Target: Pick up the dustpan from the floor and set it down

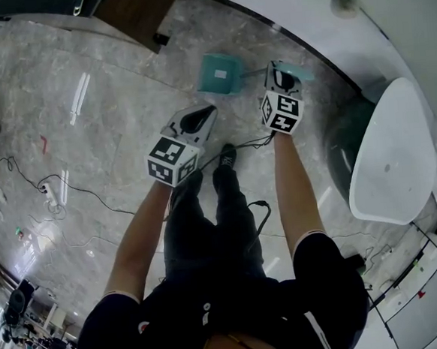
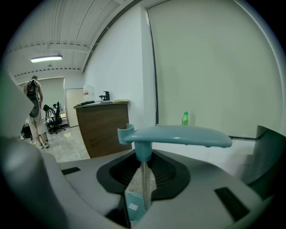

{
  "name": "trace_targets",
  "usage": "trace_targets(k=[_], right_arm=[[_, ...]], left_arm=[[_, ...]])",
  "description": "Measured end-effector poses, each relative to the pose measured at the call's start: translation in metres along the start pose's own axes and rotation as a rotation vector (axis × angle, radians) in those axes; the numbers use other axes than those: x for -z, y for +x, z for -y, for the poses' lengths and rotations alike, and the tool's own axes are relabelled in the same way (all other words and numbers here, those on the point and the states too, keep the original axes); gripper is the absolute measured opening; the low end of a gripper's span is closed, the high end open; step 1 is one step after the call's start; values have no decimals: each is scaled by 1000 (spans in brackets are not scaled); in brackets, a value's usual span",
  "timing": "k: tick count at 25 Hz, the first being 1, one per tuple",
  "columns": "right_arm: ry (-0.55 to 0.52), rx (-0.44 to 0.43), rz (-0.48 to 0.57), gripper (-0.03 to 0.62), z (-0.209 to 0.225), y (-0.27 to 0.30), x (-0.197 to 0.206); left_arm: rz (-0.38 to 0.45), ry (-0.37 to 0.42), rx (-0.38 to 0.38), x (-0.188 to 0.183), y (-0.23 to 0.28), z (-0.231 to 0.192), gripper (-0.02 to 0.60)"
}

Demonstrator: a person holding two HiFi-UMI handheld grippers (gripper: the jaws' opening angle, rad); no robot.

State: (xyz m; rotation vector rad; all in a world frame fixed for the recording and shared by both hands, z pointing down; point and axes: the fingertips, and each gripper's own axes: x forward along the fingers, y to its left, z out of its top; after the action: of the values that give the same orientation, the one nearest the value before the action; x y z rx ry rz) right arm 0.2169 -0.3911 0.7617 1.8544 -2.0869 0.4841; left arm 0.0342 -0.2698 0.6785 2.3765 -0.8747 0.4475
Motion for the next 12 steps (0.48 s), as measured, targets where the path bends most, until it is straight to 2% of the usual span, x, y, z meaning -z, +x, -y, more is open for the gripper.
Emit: trace_targets(k=[5, 12], right_arm=[[5, -11, 8, 97, 2, -1, 4], [18, -62, -51, 97, -3, -1, 17]], left_arm=[[-9, -2, 0, 2, 5, 2, 12], [-11, 12, 10, -5, 10, 15, 12]])
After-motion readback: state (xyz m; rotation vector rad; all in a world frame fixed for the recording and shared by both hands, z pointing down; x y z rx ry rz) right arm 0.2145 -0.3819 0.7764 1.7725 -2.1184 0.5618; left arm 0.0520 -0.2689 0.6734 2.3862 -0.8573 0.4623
